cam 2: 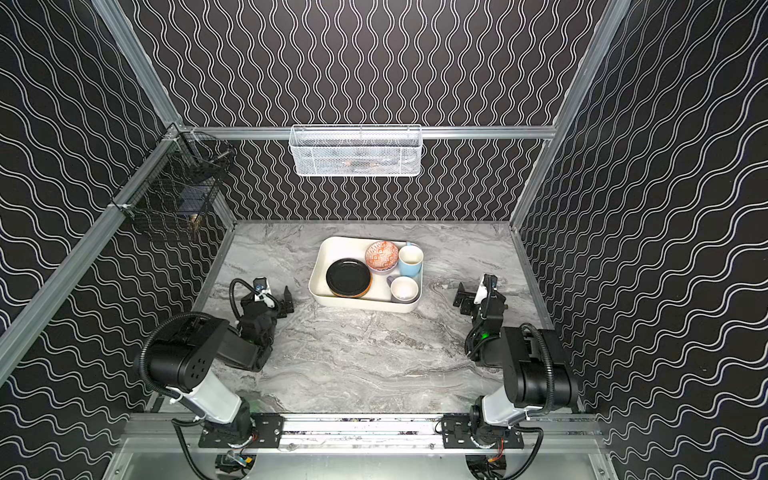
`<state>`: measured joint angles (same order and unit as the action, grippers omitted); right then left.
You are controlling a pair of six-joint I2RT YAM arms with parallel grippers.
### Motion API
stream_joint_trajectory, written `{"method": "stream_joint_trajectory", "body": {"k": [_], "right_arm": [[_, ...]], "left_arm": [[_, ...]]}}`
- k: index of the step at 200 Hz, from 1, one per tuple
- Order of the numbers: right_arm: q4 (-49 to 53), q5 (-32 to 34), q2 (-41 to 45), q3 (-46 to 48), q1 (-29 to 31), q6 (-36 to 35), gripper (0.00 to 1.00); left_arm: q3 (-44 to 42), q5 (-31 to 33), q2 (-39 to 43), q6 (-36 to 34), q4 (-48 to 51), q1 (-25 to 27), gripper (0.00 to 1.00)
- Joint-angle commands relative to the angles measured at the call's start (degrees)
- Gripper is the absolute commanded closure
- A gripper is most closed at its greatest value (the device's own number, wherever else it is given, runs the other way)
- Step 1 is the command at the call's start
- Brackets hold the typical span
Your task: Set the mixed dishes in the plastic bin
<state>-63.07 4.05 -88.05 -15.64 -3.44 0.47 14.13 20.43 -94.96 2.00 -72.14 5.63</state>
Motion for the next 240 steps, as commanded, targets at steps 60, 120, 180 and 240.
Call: {"method": "stream_joint_trajectory", "body": {"k": [60,120,180,240], "right_arm": [[-4.25,-1.15,-0.33,0.3,0.01,-0.12,0.0],[-4.24,-1.11,-0.29,0.34,0.01,-0.12,0.0],[-4.05,-1.08,-0.21,0.26,0.01,-0.12,0.0],[-4.07,-1.07,-0.23,0.26,0.01,-0.12,0.0]], "left_arm": [[-0.14,-0.39,0.31,0.61,-1.93,0.0,0.01],[-0.13,-0.39,0.31,0.64,-1.89,0.0,0.01],[-0.14,-0.37,0.3,0.6,-1.82,0.0,0.01],[-0.03,-0.38,0.3,0.63,-1.71,0.0,0.01]]}}
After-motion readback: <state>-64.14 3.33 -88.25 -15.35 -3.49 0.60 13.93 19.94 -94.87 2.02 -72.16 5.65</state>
